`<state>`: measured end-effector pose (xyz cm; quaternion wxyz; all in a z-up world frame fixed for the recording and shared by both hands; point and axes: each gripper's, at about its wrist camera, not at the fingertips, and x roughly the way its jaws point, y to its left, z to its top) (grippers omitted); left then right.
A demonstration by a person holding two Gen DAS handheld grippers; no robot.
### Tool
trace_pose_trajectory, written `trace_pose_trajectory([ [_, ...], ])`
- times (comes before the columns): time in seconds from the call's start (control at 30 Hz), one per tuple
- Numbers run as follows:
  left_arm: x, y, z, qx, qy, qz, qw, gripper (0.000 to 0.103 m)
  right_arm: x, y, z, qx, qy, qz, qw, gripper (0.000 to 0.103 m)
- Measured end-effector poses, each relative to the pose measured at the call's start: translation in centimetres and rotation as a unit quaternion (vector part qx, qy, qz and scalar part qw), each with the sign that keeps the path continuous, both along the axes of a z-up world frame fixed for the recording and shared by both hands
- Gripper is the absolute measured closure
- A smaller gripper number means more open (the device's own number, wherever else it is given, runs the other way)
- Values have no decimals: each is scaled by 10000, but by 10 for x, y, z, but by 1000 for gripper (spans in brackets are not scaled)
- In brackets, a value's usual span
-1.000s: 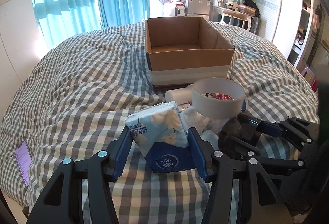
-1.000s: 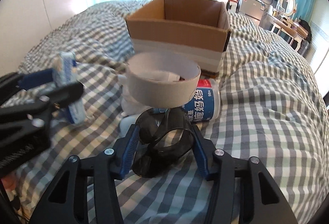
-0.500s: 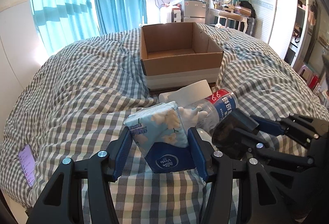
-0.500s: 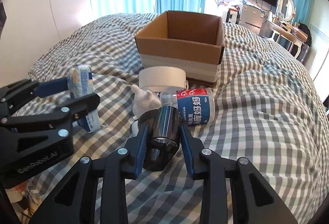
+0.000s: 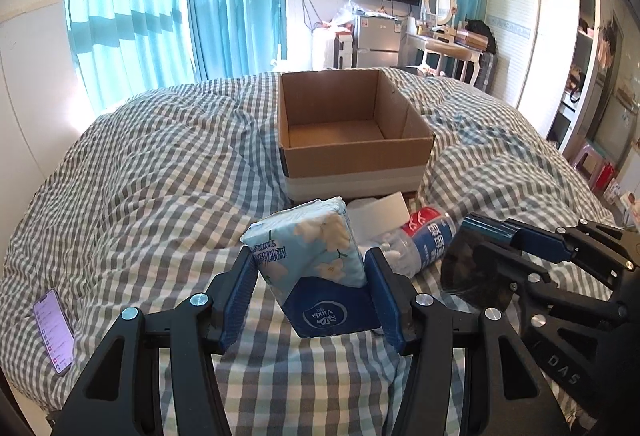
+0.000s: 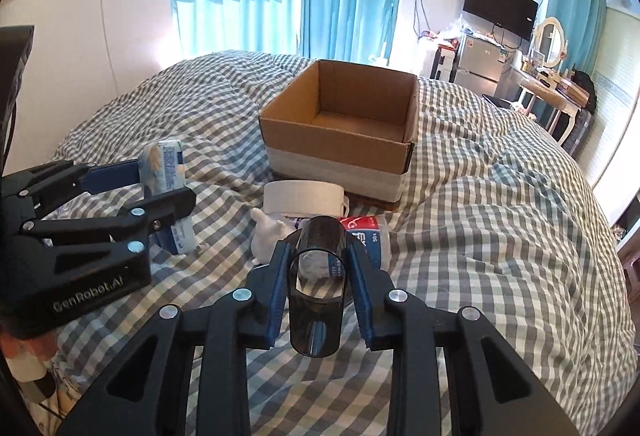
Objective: Organize objects
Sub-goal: 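Carry tissue pack and black cup into the cardboard box with both tools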
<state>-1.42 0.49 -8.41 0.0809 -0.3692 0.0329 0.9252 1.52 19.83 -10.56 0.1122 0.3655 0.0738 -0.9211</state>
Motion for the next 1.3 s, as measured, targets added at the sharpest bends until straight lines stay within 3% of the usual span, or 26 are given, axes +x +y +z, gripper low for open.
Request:
trace_pose_trajectory([
  [0.27, -23, 2, 19, -5, 107, -42, 9999, 47, -10, 11, 41, -15, 329, -10, 9995, 75],
  [0.63, -79, 19, 54, -106, 61, -432, 9990, 47, -57, 14, 95, 140, 523, 127, 9985, 75],
  [0.93, -163, 30, 78, -238, 190, -380, 9988, 47, -140, 14, 122, 17, 556, 101, 9984, 75],
  [1.3, -274, 37, 48, -263, -81, -308, 9991, 47, -264, 18, 110, -223, 254, -38, 9994, 75],
])
